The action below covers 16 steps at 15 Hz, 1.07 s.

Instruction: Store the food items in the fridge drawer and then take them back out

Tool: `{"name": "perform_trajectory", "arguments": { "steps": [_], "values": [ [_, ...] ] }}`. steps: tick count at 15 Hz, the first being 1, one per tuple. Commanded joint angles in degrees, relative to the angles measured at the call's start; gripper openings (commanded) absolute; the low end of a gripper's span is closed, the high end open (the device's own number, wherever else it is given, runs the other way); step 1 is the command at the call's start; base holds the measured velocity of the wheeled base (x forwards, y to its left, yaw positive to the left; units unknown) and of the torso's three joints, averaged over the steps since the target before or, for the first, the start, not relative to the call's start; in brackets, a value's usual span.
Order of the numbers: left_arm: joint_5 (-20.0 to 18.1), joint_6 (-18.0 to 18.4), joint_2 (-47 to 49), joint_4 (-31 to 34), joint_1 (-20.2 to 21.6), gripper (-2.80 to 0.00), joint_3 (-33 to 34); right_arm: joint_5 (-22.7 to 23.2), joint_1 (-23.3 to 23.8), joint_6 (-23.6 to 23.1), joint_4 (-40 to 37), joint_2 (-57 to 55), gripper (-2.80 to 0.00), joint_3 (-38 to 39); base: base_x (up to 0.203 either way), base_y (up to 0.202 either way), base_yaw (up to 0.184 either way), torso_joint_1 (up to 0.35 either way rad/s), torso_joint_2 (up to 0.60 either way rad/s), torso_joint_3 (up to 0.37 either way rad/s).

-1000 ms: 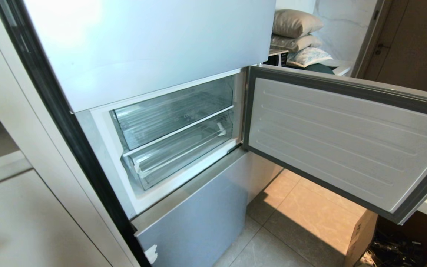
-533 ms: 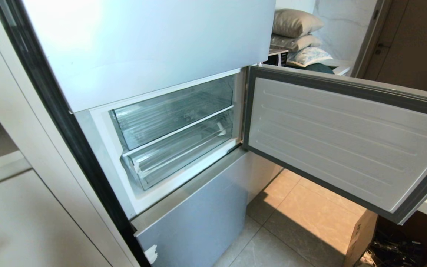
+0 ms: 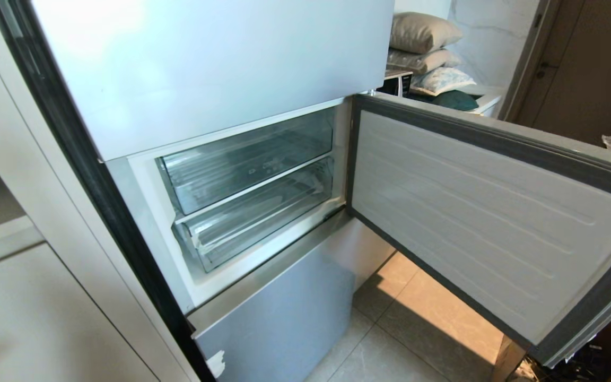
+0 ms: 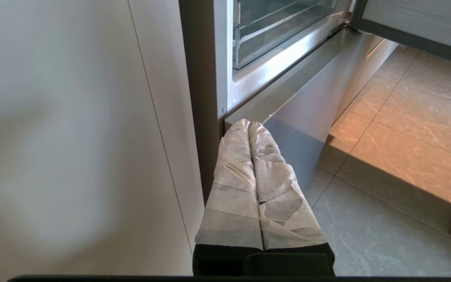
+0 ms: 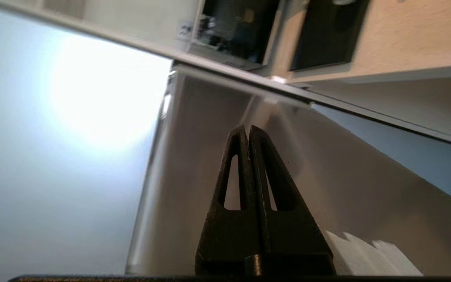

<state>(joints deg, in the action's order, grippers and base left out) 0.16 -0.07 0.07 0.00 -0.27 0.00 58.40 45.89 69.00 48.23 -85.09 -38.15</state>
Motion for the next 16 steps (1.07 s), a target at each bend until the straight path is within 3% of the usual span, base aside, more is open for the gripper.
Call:
{"name": "perform_trajectory", "arguments": {
  "steps": [1, 3, 5, 6, 7, 8, 11, 13, 14, 16],
  "values": [
    [0.0, 0.0, 0.0, 0.0, 0.0, -2.80, 0.0, 0.8, -0.3, 1.8, 0.5, 14.9, -2.80, 2.8, 0.000, 0.000, 0.000, 0.000, 0.00, 0.000],
    [0.0, 0.0, 0.0, 0.0, 0.0, -2.80, 0.0, -0.9, -3.4, 8.9, 2.3, 24.2, -2.80, 1.9, 0.000, 0.000, 0.000, 0.000, 0.00, 0.000],
    [0.0, 0.0, 0.0, 0.0, 0.0, -2.80, 0.0, -9.4, -9.2, 11.6, 3.4, 26.8, -2.80, 1.2, 0.000, 0.000, 0.000, 0.000, 0.00, 0.000],
    [0.0, 0.0, 0.0, 0.0, 0.0, -2.80, 0.0, -14.0, -10.6, 8.0, 3.2, 26.5, -2.80, 1.9, 0.000, 0.000, 0.000, 0.000, 0.00, 0.000],
    [0.0, 0.0, 0.0, 0.0, 0.0, -2.80, 0.0, -19.1, -12.8, 0.6, 2.5, 26.0, -2.80, 3.0, 0.000, 0.000, 0.000, 0.000, 0.00, 0.000],
    [0.0, 0.0, 0.0, 0.0, 0.0, -2.80, 0.0, -27.6, -17.1, -7.6, 1.6, 25.2, -2.80, 4.1, 0.000, 0.000, 0.000, 0.000, 0.00, 0.000],
    [0.0, 0.0, 0.0, 0.0, 0.0, -2.80, 0.0, -54.9, -39.7, -23.7, 0.3, 23.1, -2.80, 6.9, 0.000, 0.000, 0.000, 0.000, 0.00, 0.000],
    [0.0, 0.0, 0.0, 0.0, 0.0, -2.80, 0.0, -64.9, -54.4, -29.8, 0.0, 21.3, -2.80, 9.1, 0.000, 0.000, 0.000, 0.000, 0.00, 0.000],
    [0.0, 0.0, 0.0, 0.0, 0.0, -2.80, 0.0, -67.9, -58.9, -31.8, 0.0, 18.7, -2.80, 9.8, 0.000, 0.000, 0.000, 0.000, 0.00, 0.000],
    [0.0, 0.0, 0.0, 0.0, 0.0, -2.80, 0.0, -71.1, -63.0, -34.0, -0.1, 10.2, -2.80, 9.5, 0.000, 0.000, 0.000, 0.000, 0.00, 0.000]
  ]
}}
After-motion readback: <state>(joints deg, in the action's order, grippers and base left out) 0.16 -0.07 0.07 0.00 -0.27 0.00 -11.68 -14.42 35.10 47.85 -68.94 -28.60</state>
